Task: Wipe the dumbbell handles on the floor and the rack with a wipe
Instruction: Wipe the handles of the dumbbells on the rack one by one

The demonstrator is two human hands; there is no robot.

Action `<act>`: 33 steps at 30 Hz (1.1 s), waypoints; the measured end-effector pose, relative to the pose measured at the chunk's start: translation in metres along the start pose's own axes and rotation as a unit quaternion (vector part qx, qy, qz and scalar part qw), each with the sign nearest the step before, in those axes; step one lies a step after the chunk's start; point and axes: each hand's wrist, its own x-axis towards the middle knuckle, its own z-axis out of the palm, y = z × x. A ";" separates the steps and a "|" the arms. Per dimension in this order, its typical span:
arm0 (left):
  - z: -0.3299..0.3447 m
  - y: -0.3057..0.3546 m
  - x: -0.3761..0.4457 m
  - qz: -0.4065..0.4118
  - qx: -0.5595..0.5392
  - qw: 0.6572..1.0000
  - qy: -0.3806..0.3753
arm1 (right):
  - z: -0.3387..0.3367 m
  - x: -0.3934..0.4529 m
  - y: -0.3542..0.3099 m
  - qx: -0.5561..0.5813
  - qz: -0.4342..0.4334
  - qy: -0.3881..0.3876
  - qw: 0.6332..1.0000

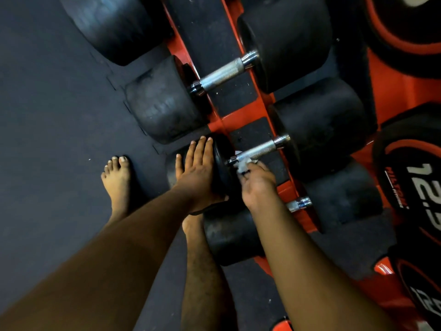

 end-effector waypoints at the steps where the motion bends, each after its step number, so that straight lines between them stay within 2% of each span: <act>1: 0.000 0.000 0.000 0.001 0.000 1.000 -0.001 | 0.005 0.001 0.000 -0.003 0.019 -0.008 1.000; 3: -0.001 0.000 -0.001 0.002 0.002 1.000 -0.006 | 0.005 0.008 -0.010 0.014 0.024 0.008 1.000; 6: -0.003 0.001 -0.001 0.003 0.003 1.000 -0.009 | 0.002 0.019 -0.030 0.077 -0.058 0.061 0.993; 7: -0.003 0.000 -0.001 0.005 0.003 1.000 -0.009 | 0.002 0.017 -0.028 0.049 -0.068 0.058 0.995; 9: -0.003 -0.001 0.000 0.007 -0.001 1.000 -0.011 | 0.002 0.002 -0.010 -0.039 -0.042 0.031 0.998; 11: -0.002 -0.001 0.000 0.008 -0.003 1.000 -0.013 | 0.001 -0.002 -0.005 -0.038 0.013 -0.005 0.999; 15: 0.002 -0.003 0.000 0.010 0.005 1.000 0.001 | -0.004 0.025 -0.038 0.165 -0.019 -0.013 0.986; 16: 0.003 -0.003 0.001 0.012 0.005 1.000 0.002 | -0.002 0.026 -0.039 0.199 -0.026 -0.040 0.979; 20: 0.000 -0.003 0.000 0.011 0.001 1.000 -0.005 | 0.015 0.014 -0.034 0.094 -0.051 -0.086 0.991; 24: 0.002 -0.003 0.000 0.007 0.007 1.000 -0.008 | 0.015 0.021 -0.038 0.123 -0.056 -0.061 0.989; 28: 0.001 -0.002 0.001 0.010 0.006 1.000 -0.009 | 0.010 0.010 -0.017 0.041 -0.030 -0.114 0.992; 32: 0.001 -0.002 0.000 0.008 0.009 1.000 -0.010 | 0.008 0.025 -0.039 0.126 -0.058 -0.099 0.985; 33: 0.001 -0.001 0.000 0.009 0.009 1.000 -0.009 | 0.009 0.023 -0.037 0.101 -0.070 -0.085 0.989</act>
